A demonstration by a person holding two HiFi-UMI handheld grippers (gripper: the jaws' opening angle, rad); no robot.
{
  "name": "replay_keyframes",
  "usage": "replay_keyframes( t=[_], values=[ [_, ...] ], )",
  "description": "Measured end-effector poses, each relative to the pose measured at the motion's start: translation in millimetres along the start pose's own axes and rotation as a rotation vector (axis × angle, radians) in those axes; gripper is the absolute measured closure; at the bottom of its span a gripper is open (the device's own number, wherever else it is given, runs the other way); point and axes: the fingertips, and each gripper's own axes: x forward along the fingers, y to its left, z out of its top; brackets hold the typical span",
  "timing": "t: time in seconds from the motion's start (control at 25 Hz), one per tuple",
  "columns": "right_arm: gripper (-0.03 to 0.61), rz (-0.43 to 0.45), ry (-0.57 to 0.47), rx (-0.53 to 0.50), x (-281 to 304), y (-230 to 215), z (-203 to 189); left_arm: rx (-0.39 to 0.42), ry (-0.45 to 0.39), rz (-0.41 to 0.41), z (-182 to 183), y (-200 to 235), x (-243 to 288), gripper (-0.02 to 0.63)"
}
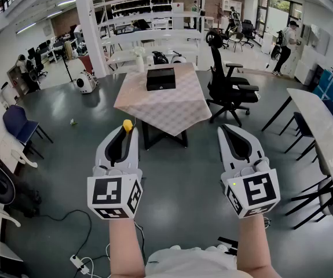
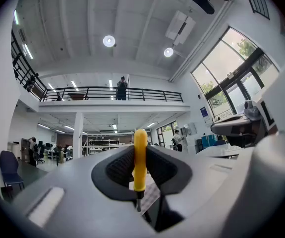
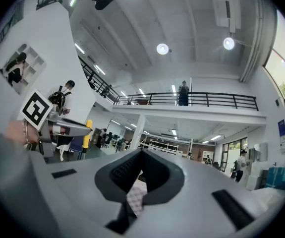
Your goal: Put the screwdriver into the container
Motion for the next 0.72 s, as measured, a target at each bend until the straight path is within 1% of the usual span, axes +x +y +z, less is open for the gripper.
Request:
replay_keyframes(
  t=[0.24, 0.4, 0.56, 0.72],
  values=[
    [0.574, -0.003, -0.001, -0.006, 24, 18, 5, 0.007, -0.014, -0.015, -4, 28, 6, 0.538],
    [0.574, -0.002, -0.009, -0.007, 46, 25, 3, 0.003, -0.016, -0.019, -13, 45, 16, 0.538],
    [0.574, 0.014, -0.014, -0.009, 72, 27, -1, -0.001, -0.013, -0.019, -24, 57, 34, 0.538],
    [0.574, 0.029, -0.013, 0.003, 109, 17, -17, 0.001, -0.006, -0.008, -38, 66, 64, 0.538]
  ],
)
